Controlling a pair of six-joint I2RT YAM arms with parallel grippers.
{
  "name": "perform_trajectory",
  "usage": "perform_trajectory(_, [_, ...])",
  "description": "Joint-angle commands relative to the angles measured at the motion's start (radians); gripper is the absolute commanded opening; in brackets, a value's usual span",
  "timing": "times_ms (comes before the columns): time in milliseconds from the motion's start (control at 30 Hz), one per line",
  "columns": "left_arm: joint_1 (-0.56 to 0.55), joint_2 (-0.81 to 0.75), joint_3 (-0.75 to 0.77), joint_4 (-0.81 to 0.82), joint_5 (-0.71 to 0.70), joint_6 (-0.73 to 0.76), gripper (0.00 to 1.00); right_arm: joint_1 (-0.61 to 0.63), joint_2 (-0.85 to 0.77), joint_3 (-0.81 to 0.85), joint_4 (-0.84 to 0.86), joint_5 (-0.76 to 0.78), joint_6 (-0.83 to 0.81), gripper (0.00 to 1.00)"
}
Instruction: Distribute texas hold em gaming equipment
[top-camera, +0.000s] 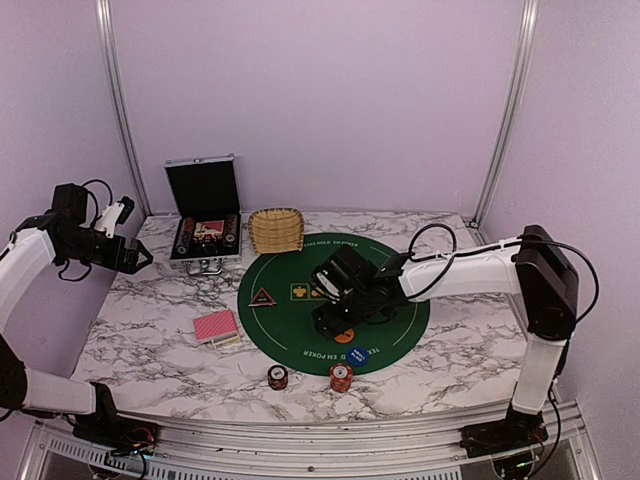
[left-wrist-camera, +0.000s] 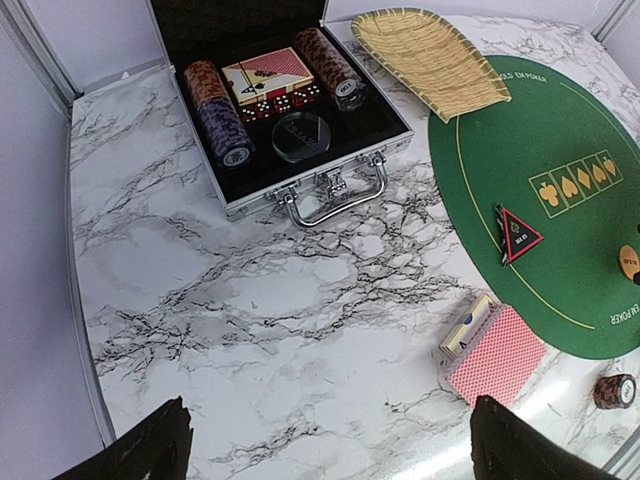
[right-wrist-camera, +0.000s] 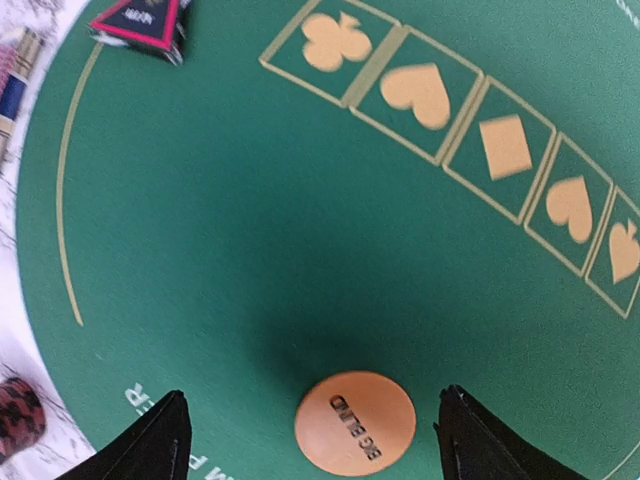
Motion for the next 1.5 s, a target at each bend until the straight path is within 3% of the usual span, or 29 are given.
perform_trajectory(0, [0.002, -0.002, 0.027, -0.044, 0.024, 0.021, 0.99, -0.01, -0.052, -0.082, -0.046, 0.033, 0.06, 0.83])
perform_trajectory(233, [0.002, -0.001, 0.038, -0.051, 0.029, 0.019, 0.99, -0.016, -0.05, -0.138, -0.012, 0.025, 0.097, 0.81])
perform_trajectory(600, [0.002, -0.007, 0.044, -0.055, 0.028, 0.016, 0.99, -0.026, 0.007, -0.125, 0.02, 0.028, 0.106, 0.63])
perform_trajectory(867, [0.002, -0.005, 0.055, -0.055, 0.032, 0.011, 0.99, -0.026, 0.032, -0.117, 0.027, 0.119, 0.13, 0.54])
perform_trajectory(1467, [0.002, -0.013, 0.055, -0.068, 0.031, 0.022, 0.99, -0.084, 0.127, -0.005, 0.046, 0.201, 0.092, 0.42])
